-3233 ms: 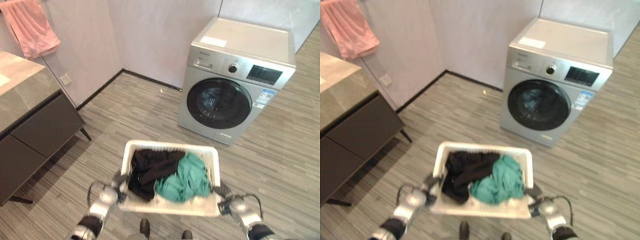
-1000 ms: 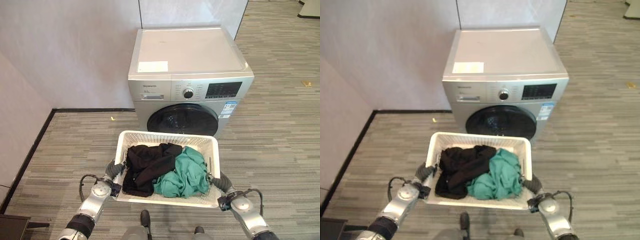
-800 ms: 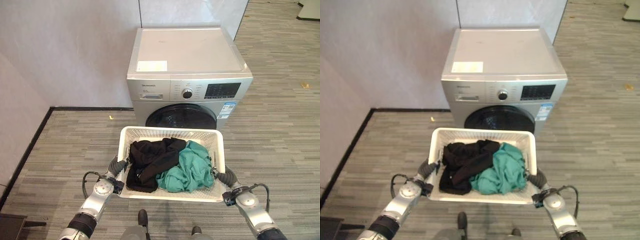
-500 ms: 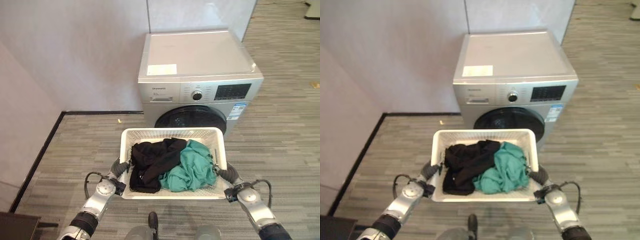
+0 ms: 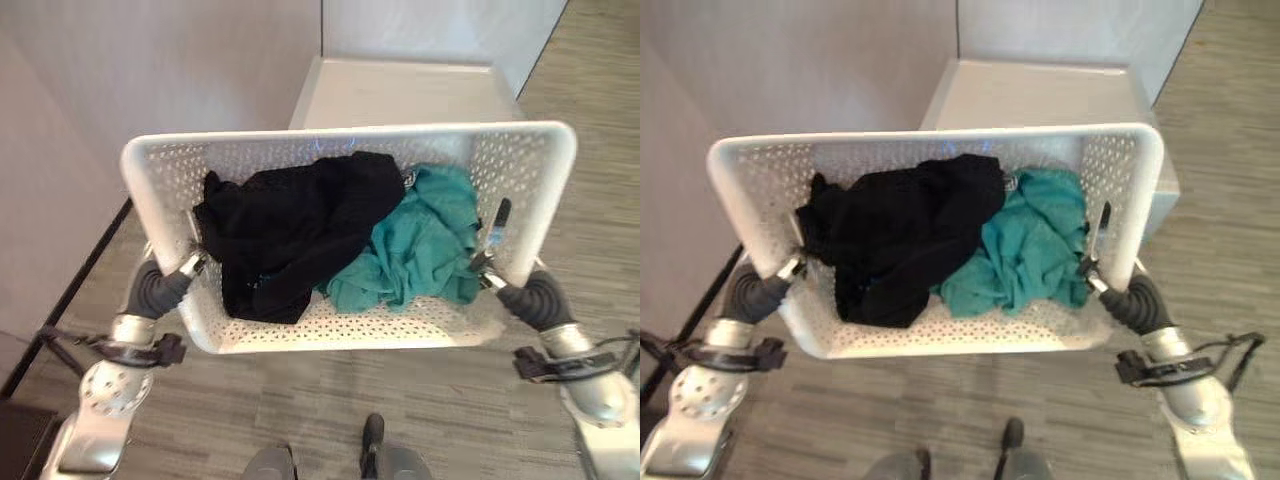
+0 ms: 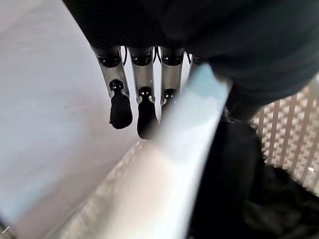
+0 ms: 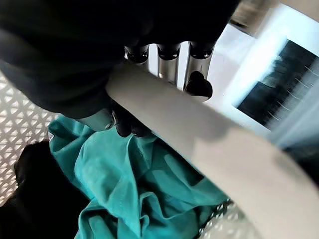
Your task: Grab the laundry basket,head to the washer,open it,put in the laundry and shut it.
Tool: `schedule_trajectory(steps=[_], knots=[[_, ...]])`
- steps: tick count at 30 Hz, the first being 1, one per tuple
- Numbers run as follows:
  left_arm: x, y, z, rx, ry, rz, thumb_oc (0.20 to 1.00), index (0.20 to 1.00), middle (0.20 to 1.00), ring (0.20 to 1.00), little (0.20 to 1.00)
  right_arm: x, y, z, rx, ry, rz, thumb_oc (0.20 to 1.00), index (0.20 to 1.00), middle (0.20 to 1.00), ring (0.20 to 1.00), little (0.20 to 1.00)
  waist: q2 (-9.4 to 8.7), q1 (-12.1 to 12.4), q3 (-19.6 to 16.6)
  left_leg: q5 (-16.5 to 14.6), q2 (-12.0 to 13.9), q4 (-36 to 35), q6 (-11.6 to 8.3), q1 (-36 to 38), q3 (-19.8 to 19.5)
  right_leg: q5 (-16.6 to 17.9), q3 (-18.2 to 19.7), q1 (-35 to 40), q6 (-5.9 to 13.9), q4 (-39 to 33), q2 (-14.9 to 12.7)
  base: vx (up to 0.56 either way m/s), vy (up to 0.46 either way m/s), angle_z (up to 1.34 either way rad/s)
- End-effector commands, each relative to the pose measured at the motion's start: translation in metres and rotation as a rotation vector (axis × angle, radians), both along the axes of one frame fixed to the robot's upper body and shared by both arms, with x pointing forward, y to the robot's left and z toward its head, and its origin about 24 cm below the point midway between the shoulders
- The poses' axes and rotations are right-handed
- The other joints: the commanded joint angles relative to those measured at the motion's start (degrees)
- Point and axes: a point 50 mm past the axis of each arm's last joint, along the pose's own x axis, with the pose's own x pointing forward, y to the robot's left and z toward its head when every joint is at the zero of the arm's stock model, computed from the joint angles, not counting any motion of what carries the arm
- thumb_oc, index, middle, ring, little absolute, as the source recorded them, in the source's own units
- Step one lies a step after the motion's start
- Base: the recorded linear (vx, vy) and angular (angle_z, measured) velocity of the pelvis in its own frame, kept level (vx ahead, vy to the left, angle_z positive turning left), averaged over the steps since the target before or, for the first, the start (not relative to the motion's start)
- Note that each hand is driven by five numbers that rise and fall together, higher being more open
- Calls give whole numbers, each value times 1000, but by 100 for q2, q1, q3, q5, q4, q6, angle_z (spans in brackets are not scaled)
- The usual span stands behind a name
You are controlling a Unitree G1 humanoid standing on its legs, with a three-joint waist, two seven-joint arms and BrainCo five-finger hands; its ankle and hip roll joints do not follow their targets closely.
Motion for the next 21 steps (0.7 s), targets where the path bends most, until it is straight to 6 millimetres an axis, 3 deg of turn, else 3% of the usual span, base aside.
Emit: schedule_trajectory(steps=[1, 4, 5, 7, 8, 9, 10, 11, 12, 15, 16, 17, 19, 21], knots=[[10, 59, 31, -31, -106, 210, 200, 200, 200, 200, 200, 11, -60, 0, -50, 57, -228, 200, 200, 200, 200, 200, -5, 76, -213, 188, 109, -237, 32, 747, 24, -103, -77, 134, 237, -429, 11, 109, -126, 2], [33, 51, 37, -46, -92, 153, 200, 200, 200, 200, 200, 32, -58, 5, -24, 57, -200, 200, 200, 200, 200, 200, -6, 107, -233, 379, 267, 89, -71, 692, 8, -274, -61, 246, 109, -436, 197, 132, -178, 3], [53, 40, 40, -81, -60, 80, 200, 200, 200, 200, 200, 45, -58, 2, 8, 86, -196, 200, 200, 200, 200, 200, -10, 128, -230, 657, 363, 471, -127, 580, -24, -417, -20, 393, 1, -451, 337, 106, -182, 2], [73, 32, 43, -110, -19, 30, 200, 200, 200, 200, 200, 55, -60, 2, 17, 109, -205, 200, 200, 200, 200, 200, -51, 152, -141, 1145, 492, 1167, -175, 325, -59, -512, -37, 580, -122, -478, 423, 95, -181, 6], [75, 32, 44, -109, -21, 27, 200, 200, 200, 200, 200, 55, -61, 3, 19, 106, -209, 200, 200, 200, 200, 200, -56, 155, -113, 1135, 498, 1235, -187, 281, -89, -507, -51, 581, -134, -483, 429, 52, -139, 6], [86, 29, 50, -113, -11, 18, 200, 200, 200, 200, 200, 60, -59, 6, 11, 112, -196, 200, 200, 200, 200, 200, -111, 189, -36, 1355, 529, 1681, -172, 74, -150, -534, -48, 676, -205, -499, 458, 70, -180, 1], [100, 26, 71, -78, -37, 9, 200, 200, 200, 200, 200, 66, -61, 15, 14, 115, -182, 200, 200, 200, 200, 200, -171, 217, 32, 1588, 562, 2197, -141, -159, -180, -573, -91, 797, -249, -532, 486, 93, -198, -3], [107, 25, 77, -69, -31, 4, 200, 200, 200, 200, 200, 69, -65, 21, 0, 109, -200, 200, 200, 200, 200, 200, -191, 228, 65, 1608, 621, 2250, -128, -280, -156, -605, -126, 839, -250, -544, 486, 97, -132, 4], [119, 23, 96, -63, -25, -16, 200, 200, 200, 200, 200, 74, -75, 41, -61, 81, -242, 200, 200, 200, 200, 200, -250, 268, 143, 1393, 626, 2021, -59, -503, -94, -651, -138, 866, -206, -505, 408, 76, -41, 3], [130, 24, 140, -9, -104, 16, 200, 200, 200, 200, 200, 76, -80, 67, -132, 38, -254, 200, 200, 200, 200, 200, -312, 281, 137, 966, 418, 1191, -78, -768, -134, -734, -35, 956, -112, -469, 346, 86, 26, 9], [131, 22, 142, -7, -107, 14, 200, 200, 200, 200, 200, 76, -81, 67, -129, 36, -256, 200, 200, 200, 200, 200, -343, 290, 146, 1017, 394, 1139, -67, -763, -128, -719, -42, 939, -110, -469, 323, 87, 82, -4], [139, 21, 164, 14, -152, 42, 200, 200, 200, 200, 200, 77, -81, 73, -151, 25, -248, 200, 200, 200, 200, 200, -364, 308, 130, 1085, 305, 345, -141, -855, -235, -761, -15, 1011, -52, -463, 281, 89, 86, -17], [141, 21, 178, 26, -194, 66, 200, 200, 200, 200, 200, 78, -82, 77, -170, 16, -252, 200, 200, 200, 200, 200, -359, 315, 110, 1210, 290, -5, -179, -922, -276, -784, -15, 1067, -21, -471, 277, 93, 76, -13], [157, 3, 204, 57, -267, 114, 200, 200, 200, 200, 200, 83, -80, 76, -214, 27, -248, 200, 200, 200, 200, 200, -311, 261, 63, 1591, 209, -571, -277, -1032, -188, -865, -21, 1218, 36, -444, 300, 125, 129, -10]])
